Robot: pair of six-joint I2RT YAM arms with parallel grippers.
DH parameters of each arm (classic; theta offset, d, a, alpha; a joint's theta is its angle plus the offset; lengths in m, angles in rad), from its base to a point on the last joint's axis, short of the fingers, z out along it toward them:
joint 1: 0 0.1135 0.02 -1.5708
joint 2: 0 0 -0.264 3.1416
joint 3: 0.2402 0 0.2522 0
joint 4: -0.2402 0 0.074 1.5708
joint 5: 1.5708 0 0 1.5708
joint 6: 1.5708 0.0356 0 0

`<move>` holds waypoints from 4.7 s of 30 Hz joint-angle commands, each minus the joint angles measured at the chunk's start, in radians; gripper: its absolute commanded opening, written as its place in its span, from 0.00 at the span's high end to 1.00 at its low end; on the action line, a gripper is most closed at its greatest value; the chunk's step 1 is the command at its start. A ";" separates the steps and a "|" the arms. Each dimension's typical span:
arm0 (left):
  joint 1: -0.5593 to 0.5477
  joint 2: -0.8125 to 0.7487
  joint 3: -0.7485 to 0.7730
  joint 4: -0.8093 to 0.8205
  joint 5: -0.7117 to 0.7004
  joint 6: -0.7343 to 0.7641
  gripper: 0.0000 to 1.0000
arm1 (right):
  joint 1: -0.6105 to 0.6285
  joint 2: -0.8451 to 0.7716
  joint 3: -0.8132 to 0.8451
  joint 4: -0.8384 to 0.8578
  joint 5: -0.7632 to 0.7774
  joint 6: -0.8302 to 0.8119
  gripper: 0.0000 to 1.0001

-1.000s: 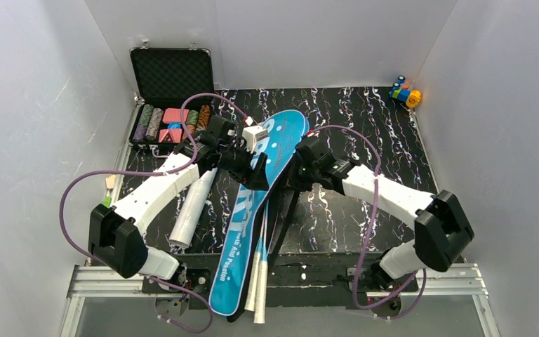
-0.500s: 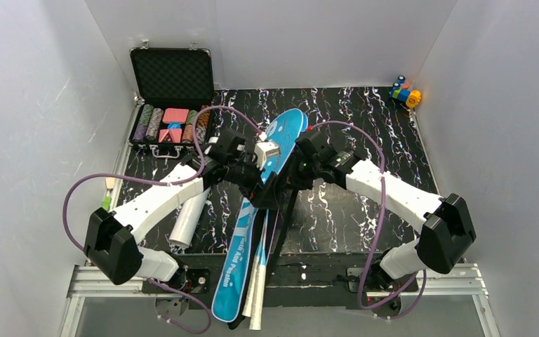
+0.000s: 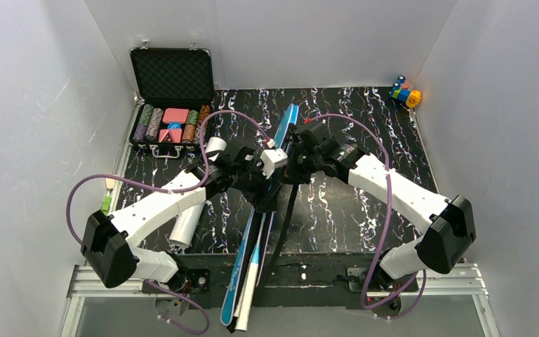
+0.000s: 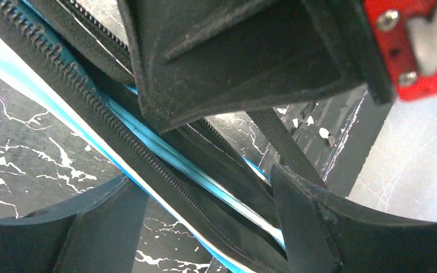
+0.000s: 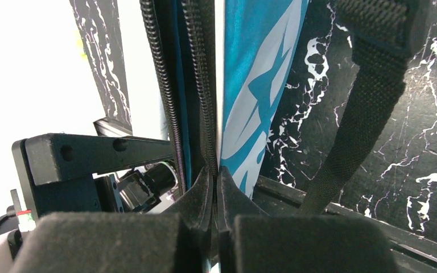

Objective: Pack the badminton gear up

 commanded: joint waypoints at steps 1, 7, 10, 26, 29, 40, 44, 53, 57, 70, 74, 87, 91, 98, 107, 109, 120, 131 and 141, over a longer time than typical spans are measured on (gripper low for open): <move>-0.026 -0.001 0.028 0.006 -0.093 0.012 0.27 | 0.023 -0.025 0.034 0.062 -0.070 0.052 0.99; -0.052 0.013 0.025 0.020 -0.091 0.000 0.36 | 0.043 -0.017 0.055 0.063 -0.049 0.063 0.99; -0.065 0.009 0.024 0.018 -0.074 0.003 0.44 | 0.043 -0.013 0.059 0.066 -0.039 0.070 0.99; -0.069 -0.075 0.008 -0.012 -0.137 0.049 1.00 | -0.092 -0.215 -0.059 -0.006 -0.020 0.032 0.55; -0.070 -0.073 0.018 -0.013 -0.137 0.056 1.00 | -0.147 -0.275 -0.081 -0.002 -0.024 0.038 0.50; -0.069 -0.068 0.038 -0.021 -0.124 0.079 1.00 | -0.203 -0.198 -0.001 0.047 -0.042 0.062 0.48; -0.069 -0.072 0.043 -0.030 -0.101 0.094 1.00 | -0.224 -0.166 0.007 0.072 -0.046 0.037 0.48; -0.071 -0.088 0.051 -0.067 -0.050 0.159 1.00 | -0.335 -0.168 -0.065 0.179 -0.275 -0.050 0.47; -0.069 -0.089 0.062 -0.081 -0.028 0.175 1.00 | -0.360 -0.153 -0.076 0.193 -0.330 -0.082 0.47; -0.068 -0.087 0.091 -0.116 0.014 0.210 1.00 | -0.364 -0.150 -0.115 0.190 -0.371 -0.127 0.47; -0.068 -0.091 0.094 -0.124 0.019 0.215 1.00 | -0.365 -0.156 -0.122 0.203 -0.365 -0.125 0.47; -0.068 -0.094 0.088 -0.131 0.026 0.212 1.00 | -0.368 -0.198 -0.154 0.244 -0.375 -0.108 0.74; -0.068 -0.088 0.092 -0.128 0.027 0.209 1.00 | -0.368 -0.207 -0.169 0.251 -0.384 -0.099 0.86; -0.068 -0.082 0.093 -0.129 0.028 0.208 1.00 | -0.368 -0.241 -0.199 0.265 -0.401 -0.083 0.81; -0.068 -0.073 0.101 -0.128 0.038 0.202 1.00 | -0.368 -0.255 -0.223 0.271 -0.401 -0.078 0.72; -0.068 -0.074 0.100 -0.128 0.038 0.202 1.00 | -0.368 -0.256 -0.223 0.271 -0.399 -0.077 0.70; -0.068 -0.077 0.101 -0.128 0.045 0.200 1.00 | -0.368 -0.258 -0.216 0.272 -0.383 -0.078 0.63; -0.068 -0.073 0.103 -0.127 0.044 0.194 1.00 | -0.370 -0.273 -0.221 0.277 -0.378 -0.073 0.89; -0.068 -0.034 0.117 -0.115 0.003 0.189 1.00 | -0.303 -0.266 -0.263 0.346 -0.465 -0.007 0.96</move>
